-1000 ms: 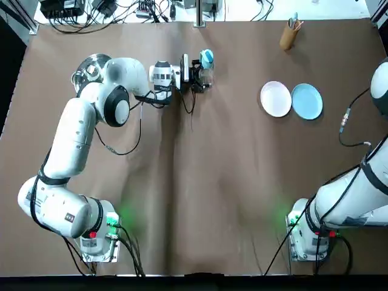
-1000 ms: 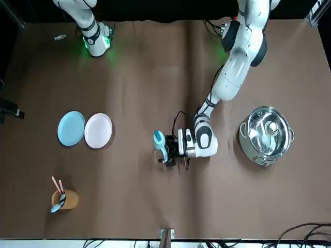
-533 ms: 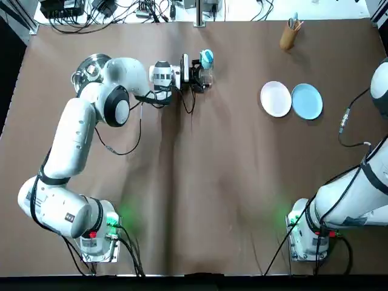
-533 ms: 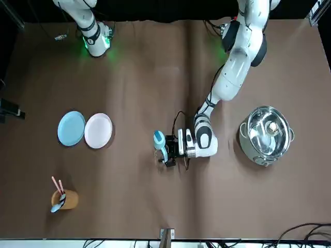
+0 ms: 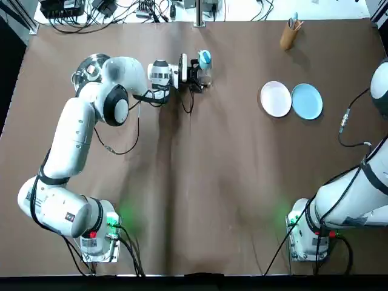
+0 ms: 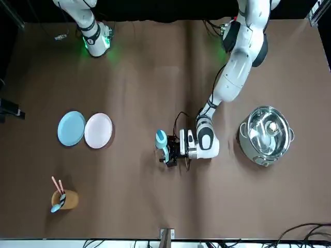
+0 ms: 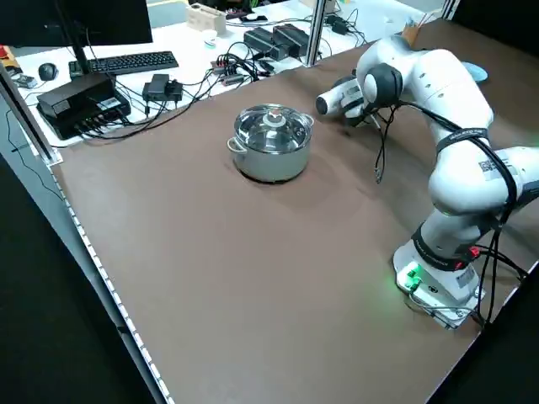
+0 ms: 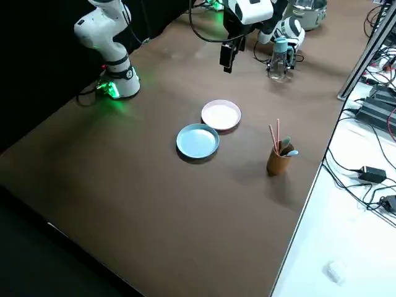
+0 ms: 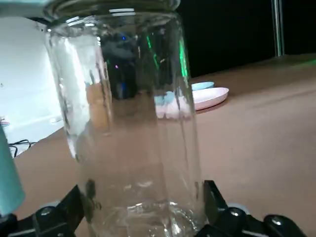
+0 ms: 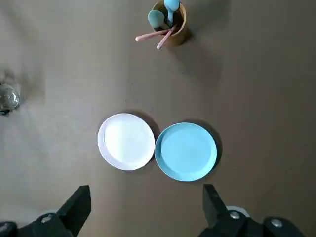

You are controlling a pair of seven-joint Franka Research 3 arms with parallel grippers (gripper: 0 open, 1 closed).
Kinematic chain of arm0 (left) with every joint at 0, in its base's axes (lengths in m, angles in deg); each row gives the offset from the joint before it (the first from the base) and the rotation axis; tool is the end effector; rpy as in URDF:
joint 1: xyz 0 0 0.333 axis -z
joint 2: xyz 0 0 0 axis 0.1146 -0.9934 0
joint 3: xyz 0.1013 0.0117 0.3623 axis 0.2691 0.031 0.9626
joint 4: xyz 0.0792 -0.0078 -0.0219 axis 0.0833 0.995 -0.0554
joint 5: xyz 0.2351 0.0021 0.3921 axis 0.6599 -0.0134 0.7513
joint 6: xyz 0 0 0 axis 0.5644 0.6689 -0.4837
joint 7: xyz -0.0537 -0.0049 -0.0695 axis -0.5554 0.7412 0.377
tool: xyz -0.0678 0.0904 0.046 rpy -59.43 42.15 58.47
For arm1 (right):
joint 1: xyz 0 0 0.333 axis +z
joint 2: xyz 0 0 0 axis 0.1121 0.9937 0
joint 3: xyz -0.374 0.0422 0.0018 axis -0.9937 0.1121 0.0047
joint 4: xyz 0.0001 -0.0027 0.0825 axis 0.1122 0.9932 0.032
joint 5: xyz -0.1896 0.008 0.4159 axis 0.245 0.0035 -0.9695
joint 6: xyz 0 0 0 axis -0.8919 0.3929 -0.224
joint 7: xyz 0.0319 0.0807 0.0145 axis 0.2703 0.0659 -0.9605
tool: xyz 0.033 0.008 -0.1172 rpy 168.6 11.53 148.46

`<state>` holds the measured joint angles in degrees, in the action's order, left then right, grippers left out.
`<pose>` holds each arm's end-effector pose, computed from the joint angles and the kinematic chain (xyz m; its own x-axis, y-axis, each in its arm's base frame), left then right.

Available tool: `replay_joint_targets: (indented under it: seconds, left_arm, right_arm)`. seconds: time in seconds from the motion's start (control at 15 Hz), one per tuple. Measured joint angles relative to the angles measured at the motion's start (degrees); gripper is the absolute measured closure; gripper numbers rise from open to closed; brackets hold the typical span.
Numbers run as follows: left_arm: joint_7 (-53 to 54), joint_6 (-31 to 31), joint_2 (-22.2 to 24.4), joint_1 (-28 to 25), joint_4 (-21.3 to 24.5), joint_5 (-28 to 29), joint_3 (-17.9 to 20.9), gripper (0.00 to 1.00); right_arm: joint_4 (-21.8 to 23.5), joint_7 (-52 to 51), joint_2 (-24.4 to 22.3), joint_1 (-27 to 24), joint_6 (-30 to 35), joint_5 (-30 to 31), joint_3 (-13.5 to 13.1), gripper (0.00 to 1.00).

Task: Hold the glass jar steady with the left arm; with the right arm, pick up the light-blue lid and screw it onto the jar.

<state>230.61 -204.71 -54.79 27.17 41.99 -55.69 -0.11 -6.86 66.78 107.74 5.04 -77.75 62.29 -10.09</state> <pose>0.7153 -0.4627 0.0270 -0.2489 -0.1180 0.9613 -0.9684 0.0169 -0.2487 0.7063 -0.1124 0.6481 0.9966 0.0690 -0.0444 0.0617 -0.9869 -0.1492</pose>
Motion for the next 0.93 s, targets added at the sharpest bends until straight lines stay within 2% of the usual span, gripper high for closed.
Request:
replay_joint_targets:
  seconds: [0.73, 0.93]
  left_arm:
    - [0.01, 2.10, 0.04, -1.92, 0.32, 1.58, 0.47, 0.00]
    - [-0.10, 4.10, 1.12, -4.10, 2.11, 4.51, 0.48, 0.00]
  right_arm:
    - [0.00, -0.03, -0.05, 0.10, -0.01, 0.44, 0.08, 0.00]
    - [0.01, -0.03, -0.05, 0.13, -0.01, 0.50, 0.16, 0.00]
